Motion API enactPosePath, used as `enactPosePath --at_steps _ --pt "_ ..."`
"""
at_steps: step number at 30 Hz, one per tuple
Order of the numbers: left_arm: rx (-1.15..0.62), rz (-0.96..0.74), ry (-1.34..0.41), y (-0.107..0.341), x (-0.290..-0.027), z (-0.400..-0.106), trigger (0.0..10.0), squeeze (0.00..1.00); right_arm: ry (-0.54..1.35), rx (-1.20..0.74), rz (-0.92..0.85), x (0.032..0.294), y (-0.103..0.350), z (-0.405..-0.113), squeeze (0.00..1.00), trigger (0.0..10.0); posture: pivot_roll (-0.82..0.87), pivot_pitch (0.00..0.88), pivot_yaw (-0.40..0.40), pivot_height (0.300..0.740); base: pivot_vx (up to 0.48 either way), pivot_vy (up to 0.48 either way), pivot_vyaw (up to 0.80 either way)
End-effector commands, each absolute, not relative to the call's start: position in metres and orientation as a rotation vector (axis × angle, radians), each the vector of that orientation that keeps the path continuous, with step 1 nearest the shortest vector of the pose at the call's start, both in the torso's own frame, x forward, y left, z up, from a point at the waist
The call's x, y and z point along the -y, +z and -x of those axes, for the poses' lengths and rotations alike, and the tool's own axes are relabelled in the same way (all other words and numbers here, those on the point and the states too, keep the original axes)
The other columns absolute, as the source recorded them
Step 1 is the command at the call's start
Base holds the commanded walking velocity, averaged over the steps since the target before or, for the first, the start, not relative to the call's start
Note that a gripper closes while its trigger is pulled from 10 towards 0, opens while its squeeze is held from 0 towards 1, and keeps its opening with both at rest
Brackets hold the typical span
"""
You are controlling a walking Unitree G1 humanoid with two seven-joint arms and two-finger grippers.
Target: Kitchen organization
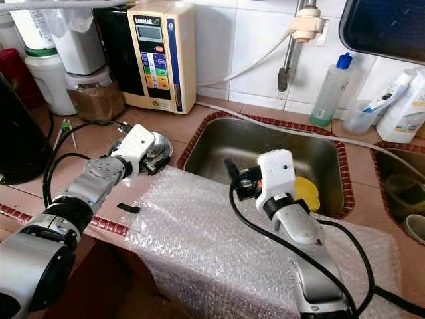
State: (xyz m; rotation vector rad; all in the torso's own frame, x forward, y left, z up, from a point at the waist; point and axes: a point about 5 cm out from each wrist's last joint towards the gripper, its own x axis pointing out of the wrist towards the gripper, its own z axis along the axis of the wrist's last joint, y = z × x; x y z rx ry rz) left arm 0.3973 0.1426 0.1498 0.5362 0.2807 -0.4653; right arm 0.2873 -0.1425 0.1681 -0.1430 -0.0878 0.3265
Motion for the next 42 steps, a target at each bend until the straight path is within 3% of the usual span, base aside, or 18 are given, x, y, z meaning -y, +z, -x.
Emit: enactPosePath --at_steps 1,4,5,6,7,8,9,15,16,18,19,20,21,22,38,42 --pt "-0.334 -0.569 -0.47 0.149 -0.148 -0.398 10.0 0.0 0.334 0.093 0.154 0.141 0.172 -0.285 0.0 10.0 0.01 0.0 0.034 0.74 0.0 0.0 0.0" --pt "-0.358 -0.574 -0.471 0.149 -0.15 -0.398 10.0 0.0 0.333 0.09 0.155 0.141 0.171 -0.285 0.0 10.0 0.01 0.0 0.037 0.74 0.0 0.0 0.0" --pt "-0.368 -0.572 -0.475 0.149 -0.151 -0.398 8.9 0.0 0.333 0.09 0.155 0.14 0.171 -0.284 0.0 10.0 0.01 0.0 0.037 0.74 0.0 0.0 0.0" --pt "-0.376 -0.57 -0.474 0.149 -0.151 -0.398 4.9 0.0 0.334 0.089 0.155 0.14 0.171 -0.284 0.0 10.0 0.01 0.0 0.037 0.74 0.0 0.0 0.0" --pt "-0.391 -0.563 -0.472 0.148 -0.151 -0.397 3.3 0.0 0.336 0.088 0.156 0.14 0.171 -0.284 0.0 10.0 0.01 0.0 0.037 0.74 0.0 0.0 0.0" --pt "-0.399 -0.563 -0.475 0.147 -0.152 -0.397 0.8 0.0 0.336 0.087 0.156 0.139 0.17 -0.284 0.0 10.0 0.01 0.0 0.037 0.74 0.0 0.0 0.0" --pt "-0.406 -0.566 -0.479 0.146 -0.152 -0.397 0.0 0.0 0.337 0.087 0.157 0.139 0.17 -0.284 0.0 10.0 0.01 0.0 0.038 0.74 0.0 0.0 0.0" --pt "-0.422 -0.578 -0.466 0.146 -0.157 -0.397 0.0 0.0 0.335 0.083 0.161 0.141 0.171 -0.285 0.0 10.0 0.01 0.0 0.039 0.74 0.0 0.0 0.0" --pt "-0.424 -0.572 -0.458 0.147 -0.158 -0.397 1.2 0.0 0.335 0.082 0.163 0.142 0.171 -0.286 0.0 10.0 0.01 0.0 0.038 0.74 0.0 0.0 0.0" --pt "-0.427 -0.554 -0.451 0.148 -0.16 -0.398 0.4 0.0 0.335 0.082 0.166 0.143 0.172 -0.286 0.0 10.0 0.01 0.0 0.038 0.74 0.0 0.0 0.0" --pt "-0.43 -0.537 -0.447 0.149 -0.161 -0.398 1.2 0.0 0.335 0.082 0.167 0.143 0.172 -0.287 0.0 10.0 0.01 0.0 0.038 0.74 0.0 0.0 0.0" --pt "-0.431 -0.492 -0.432 0.15 -0.162 -0.398 4.0 0.0 0.335 0.084 0.17 0.144 0.173 -0.287 0.0 10.0 0.01 0.0 0.038 0.74 0.0 0.0 0.0" --pt "-0.431 -0.492 -0.432 0.15 -0.162 -0.398 4.0 0.0 0.335 0.084 0.17 0.144 0.173 -0.287 0.0 10.0 0.01 0.0 0.038 0.74 0.0 0.0 0.0" --pt "-0.428 -0.459 -0.422 0.152 -0.162 -0.399 10.0 0.0 0.335 0.084 0.172 0.145 0.174 -0.288 0.0 10.0 0.01 0.0 0.037 0.74 0.0 0.0 0.0" --pt "-0.401 -0.351 -0.345 0.164 -0.172 -0.403 10.0 0.0 0.321 0.088 0.192 0.151 0.178 -0.291 0.0 10.0 0.02 0.0 0.034 0.74 0.0 0.0 0.0" --pt "-0.374 -0.257 -0.29 0.172 -0.176 -0.406 10.0 0.0 0.321 0.091 0.193 0.151 0.179 -0.291 0.0 10.0 0.02 0.0 0.033 0.74 0.0 0.0 0.0"
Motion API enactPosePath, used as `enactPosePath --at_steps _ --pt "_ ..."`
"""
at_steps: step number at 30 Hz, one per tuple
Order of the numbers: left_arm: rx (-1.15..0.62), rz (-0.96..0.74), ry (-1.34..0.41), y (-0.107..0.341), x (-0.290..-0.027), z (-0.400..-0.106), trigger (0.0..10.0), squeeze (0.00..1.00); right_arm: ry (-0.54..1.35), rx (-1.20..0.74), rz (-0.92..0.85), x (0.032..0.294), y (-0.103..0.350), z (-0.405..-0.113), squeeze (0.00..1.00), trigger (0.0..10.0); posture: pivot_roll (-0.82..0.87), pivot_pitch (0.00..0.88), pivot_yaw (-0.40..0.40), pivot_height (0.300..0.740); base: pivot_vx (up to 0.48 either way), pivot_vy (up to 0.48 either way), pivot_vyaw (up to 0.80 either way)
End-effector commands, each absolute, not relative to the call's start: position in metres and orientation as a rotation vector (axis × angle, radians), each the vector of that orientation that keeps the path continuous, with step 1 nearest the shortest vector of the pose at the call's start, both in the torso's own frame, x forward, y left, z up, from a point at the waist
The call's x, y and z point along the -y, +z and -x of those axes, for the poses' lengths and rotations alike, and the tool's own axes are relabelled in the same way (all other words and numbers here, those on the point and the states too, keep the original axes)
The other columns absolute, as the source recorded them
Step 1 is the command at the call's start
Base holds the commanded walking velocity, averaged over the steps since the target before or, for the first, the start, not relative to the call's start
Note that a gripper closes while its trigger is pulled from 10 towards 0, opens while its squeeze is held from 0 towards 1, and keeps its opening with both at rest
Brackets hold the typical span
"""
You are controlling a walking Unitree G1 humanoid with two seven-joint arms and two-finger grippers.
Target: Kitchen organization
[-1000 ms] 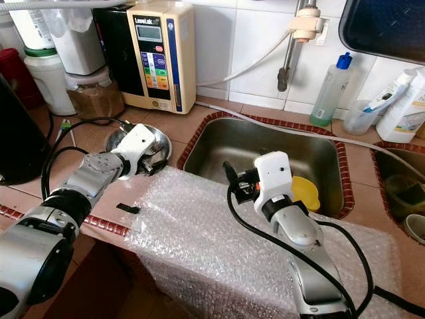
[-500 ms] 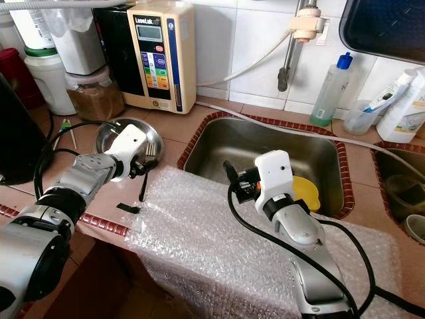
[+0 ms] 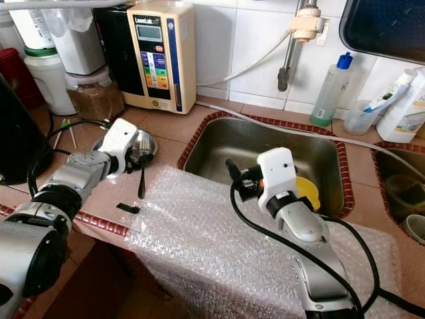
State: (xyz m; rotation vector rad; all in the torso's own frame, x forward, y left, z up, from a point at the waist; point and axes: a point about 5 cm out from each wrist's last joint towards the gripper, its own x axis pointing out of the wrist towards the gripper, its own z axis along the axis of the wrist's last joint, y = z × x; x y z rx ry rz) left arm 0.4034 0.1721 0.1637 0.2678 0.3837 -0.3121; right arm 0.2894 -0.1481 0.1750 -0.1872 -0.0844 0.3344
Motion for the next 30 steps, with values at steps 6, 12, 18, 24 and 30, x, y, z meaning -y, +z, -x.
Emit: enactPosePath --at_steps 6,12,18,24,30 --pt "-0.332 -0.236 -0.255 0.178 -0.178 -0.408 10.0 0.0 0.316 0.095 0.196 0.152 0.18 -0.292 0.0 10.0 0.02 0.0 0.031 0.74 0.0 0.0 0.0" --pt "-0.332 -0.26 -0.23 0.173 -0.186 -0.406 10.0 0.0 0.325 0.092 0.191 0.153 0.181 -0.291 0.0 10.0 0.02 0.0 0.026 0.74 0.0 0.0 0.0" --pt "-0.394 -0.274 -0.255 0.158 -0.19 -0.4 10.0 0.0 0.486 -0.063 0.18 0.146 0.164 -0.279 0.0 10.0 0.03 0.0 0.016 0.74 0.0 0.0 0.0" --pt "-0.389 -0.289 -0.256 0.159 -0.188 -0.401 10.0 0.0 0.613 -0.124 0.106 0.14 0.155 -0.263 0.0 10.0 0.02 0.0 0.017 0.74 0.0 0.0 0.0" --pt "-0.363 -0.302 -0.245 0.162 -0.186 -0.402 10.0 0.0 0.686 -0.166 0.103 0.139 0.149 -0.246 0.0 10.0 0.02 0.0 0.024 0.74 0.0 0.0 0.0"
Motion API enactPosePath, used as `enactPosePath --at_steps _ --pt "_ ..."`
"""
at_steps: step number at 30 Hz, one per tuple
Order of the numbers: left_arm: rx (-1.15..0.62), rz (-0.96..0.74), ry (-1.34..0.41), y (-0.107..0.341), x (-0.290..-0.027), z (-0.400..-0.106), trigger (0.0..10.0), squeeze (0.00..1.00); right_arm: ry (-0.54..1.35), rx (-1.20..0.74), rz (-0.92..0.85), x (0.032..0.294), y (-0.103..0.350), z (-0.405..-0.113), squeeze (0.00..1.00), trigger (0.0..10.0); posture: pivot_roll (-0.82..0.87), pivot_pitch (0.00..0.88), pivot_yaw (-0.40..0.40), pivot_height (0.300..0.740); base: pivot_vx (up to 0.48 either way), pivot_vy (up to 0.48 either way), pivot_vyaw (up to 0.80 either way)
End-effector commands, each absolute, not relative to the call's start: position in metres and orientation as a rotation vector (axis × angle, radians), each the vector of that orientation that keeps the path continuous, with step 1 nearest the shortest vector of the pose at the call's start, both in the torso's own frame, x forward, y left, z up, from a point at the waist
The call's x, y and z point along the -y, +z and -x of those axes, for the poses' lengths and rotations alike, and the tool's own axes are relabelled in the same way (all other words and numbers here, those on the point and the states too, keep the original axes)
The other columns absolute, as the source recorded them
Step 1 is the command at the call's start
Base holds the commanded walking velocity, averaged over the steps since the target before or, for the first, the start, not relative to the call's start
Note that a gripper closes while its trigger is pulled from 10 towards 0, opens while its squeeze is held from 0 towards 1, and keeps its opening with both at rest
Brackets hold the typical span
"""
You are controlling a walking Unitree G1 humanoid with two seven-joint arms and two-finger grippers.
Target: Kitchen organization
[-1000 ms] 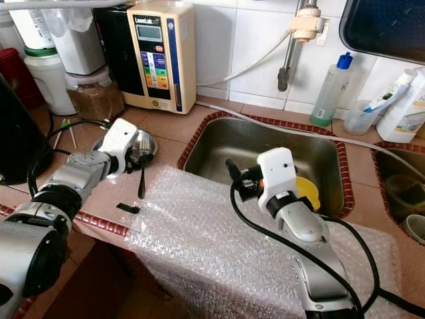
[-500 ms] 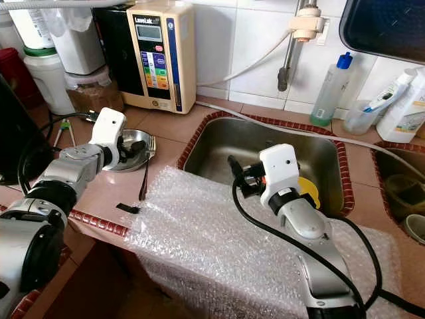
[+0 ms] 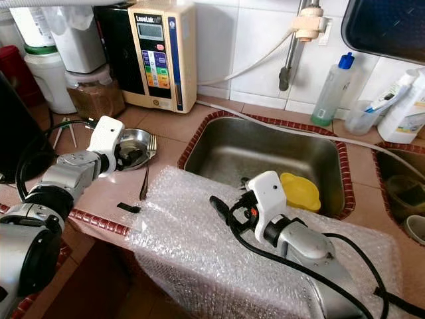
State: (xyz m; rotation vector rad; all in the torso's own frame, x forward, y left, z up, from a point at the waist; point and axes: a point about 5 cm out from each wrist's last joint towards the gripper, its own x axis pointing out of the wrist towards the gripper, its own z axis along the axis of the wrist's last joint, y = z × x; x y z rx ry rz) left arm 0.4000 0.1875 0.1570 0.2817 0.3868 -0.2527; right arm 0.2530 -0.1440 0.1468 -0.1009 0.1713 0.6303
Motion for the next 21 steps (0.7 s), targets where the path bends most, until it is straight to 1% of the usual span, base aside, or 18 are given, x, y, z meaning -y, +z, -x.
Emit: enactPosePath --at_steps 1,5,9,15,18,21 --pt "-0.363 -0.302 -0.245 0.162 -0.186 -0.402 10.0 0.0 0.686 -0.166 0.103 0.139 0.149 -0.246 0.0 10.0 0.02 0.0 0.024 0.74 0.0 0.0 0.0" --pt "-0.366 -0.308 -0.247 0.161 -0.186 -0.402 10.0 0.0 0.792 -0.192 0.132 0.128 0.144 -0.231 0.0 10.0 0.01 0.0 0.029 0.74 0.0 0.0 0.0" --pt "-0.378 -0.317 -0.259 0.158 -0.183 -0.401 10.0 0.0 0.857 -0.188 0.13 0.116 0.146 -0.227 0.0 10.0 0.01 0.0 0.032 0.74 0.0 0.0 0.0" --pt "-0.387 -0.311 -0.285 0.159 -0.177 -0.402 10.0 0.0 0.861 -0.21 0.139 0.114 0.142 -0.228 0.0 10.0 0.02 0.0 0.035 0.74 0.0 0.0 0.0" --pt "-0.374 -0.251 -0.284 0.164 -0.174 -0.404 10.0 0.0 0.86 -0.216 0.152 0.114 0.141 -0.228 0.0 10.0 0.02 0.0 0.038 0.74 0.0 0.0 0.0" --pt "-0.37 -0.207 -0.313 0.168 -0.166 -0.405 10.0 0.0 0.859 -0.219 0.149 0.112 0.14 -0.228 0.0 10.0 0.02 0.0 0.04 0.74 0.0 0.0 0.0"
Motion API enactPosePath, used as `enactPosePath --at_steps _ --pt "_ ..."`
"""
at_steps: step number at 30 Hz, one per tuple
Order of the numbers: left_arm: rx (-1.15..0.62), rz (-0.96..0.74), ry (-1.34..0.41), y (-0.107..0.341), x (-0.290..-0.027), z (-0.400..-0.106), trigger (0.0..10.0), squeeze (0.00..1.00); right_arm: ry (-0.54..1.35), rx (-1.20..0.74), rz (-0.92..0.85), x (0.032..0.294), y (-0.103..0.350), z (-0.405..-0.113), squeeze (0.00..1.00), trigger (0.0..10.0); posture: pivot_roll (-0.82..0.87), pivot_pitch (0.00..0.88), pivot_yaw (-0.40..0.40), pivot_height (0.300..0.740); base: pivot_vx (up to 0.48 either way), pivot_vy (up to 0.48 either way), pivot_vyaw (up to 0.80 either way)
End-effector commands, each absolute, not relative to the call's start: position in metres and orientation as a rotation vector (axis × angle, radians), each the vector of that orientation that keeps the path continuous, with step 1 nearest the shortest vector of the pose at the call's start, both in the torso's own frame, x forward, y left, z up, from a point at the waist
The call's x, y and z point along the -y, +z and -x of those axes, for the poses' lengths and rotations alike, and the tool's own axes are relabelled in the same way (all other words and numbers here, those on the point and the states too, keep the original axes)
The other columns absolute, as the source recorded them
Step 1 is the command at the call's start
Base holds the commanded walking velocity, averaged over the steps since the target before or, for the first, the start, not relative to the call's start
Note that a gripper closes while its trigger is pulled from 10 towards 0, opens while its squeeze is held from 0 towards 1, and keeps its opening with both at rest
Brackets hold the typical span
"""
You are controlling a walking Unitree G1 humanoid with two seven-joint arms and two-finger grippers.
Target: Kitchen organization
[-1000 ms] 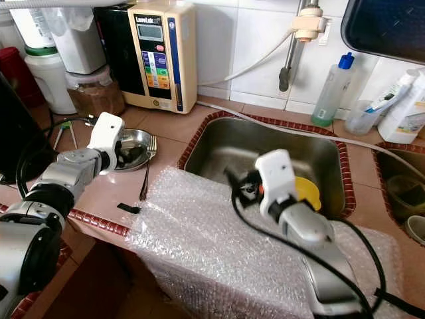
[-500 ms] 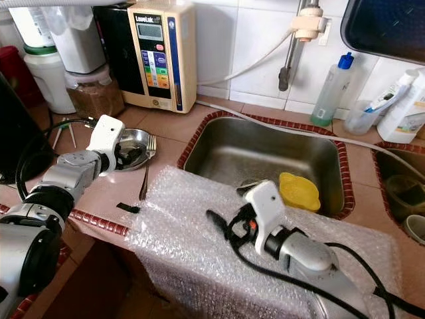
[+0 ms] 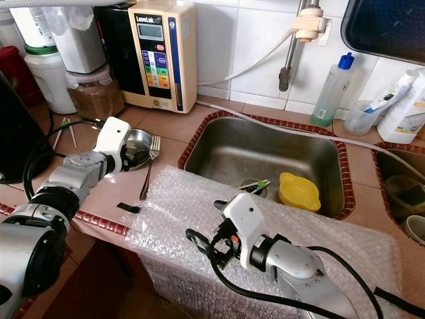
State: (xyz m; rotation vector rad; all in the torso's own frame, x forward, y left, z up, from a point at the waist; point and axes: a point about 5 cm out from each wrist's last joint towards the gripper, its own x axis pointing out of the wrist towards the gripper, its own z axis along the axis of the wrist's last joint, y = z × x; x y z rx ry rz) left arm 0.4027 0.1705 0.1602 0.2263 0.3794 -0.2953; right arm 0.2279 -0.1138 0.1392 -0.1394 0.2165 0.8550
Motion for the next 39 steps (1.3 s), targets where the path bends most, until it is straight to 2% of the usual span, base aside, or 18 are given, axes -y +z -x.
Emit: enactPosePath --at_steps 1,10,16,23,28,33,34,39 --pt "-0.373 -0.216 -0.327 0.167 -0.162 -0.405 10.0 0.0 0.858 -0.219 0.148 0.111 0.14 -0.228 0.0 10.0 0.02 0.0 0.043 0.74 0.0 0.0 0.0" --pt "-0.381 -0.216 -0.362 0.166 -0.151 -0.405 10.0 0.0 0.854 -0.217 0.152 0.109 0.139 -0.229 0.0 10.0 0.02 0.0 0.046 0.74 0.0 0.0 0.0" --pt "-0.323 -0.312 -0.45 0.175 -0.149 -0.406 10.0 0.0 0.852 -0.216 0.159 0.109 0.139 -0.23 0.0 10.0 0.01 0.0 0.047 0.74 0.0 0.0 0.0" --pt "-0.336 -0.31 -0.546 0.187 -0.158 -0.405 10.0 0.0 0.848 -0.219 0.167 0.109 0.138 -0.231 0.0 10.0 0.02 0.0 0.045 0.74 0.0 0.0 0.0" --pt "-0.38 -0.33 -0.573 0.186 -0.175 -0.402 10.0 0.0 0.848 -0.218 0.17 0.109 0.138 -0.233 0.0 10.0 0.03 0.0 0.043 0.74 0.0 0.0 0.0" --pt "-0.419 -0.353 -0.511 0.179 -0.198 -0.397 10.0 0.0 0.849 -0.217 0.172 0.109 0.138 -0.233 0.0 10.0 0.03 0.0 0.04 0.74 0.0 0.0 0.0" --pt "-0.397 -0.336 -0.398 0.178 -0.208 -0.398 10.0 0.0 0.849 -0.218 0.174 0.109 0.137 -0.233 0.0 10.0 0.03 0.0 0.039 0.74 0.0 0.0 0.0" --pt "-0.36 -0.237 -0.204 0.176 -0.217 -0.4 10.0 0.0 0.854 -0.216 0.186 0.107 0.137 -0.235 0.0 10.0 0.03 0.0 0.038 0.74 0.0 0.0 0.0"
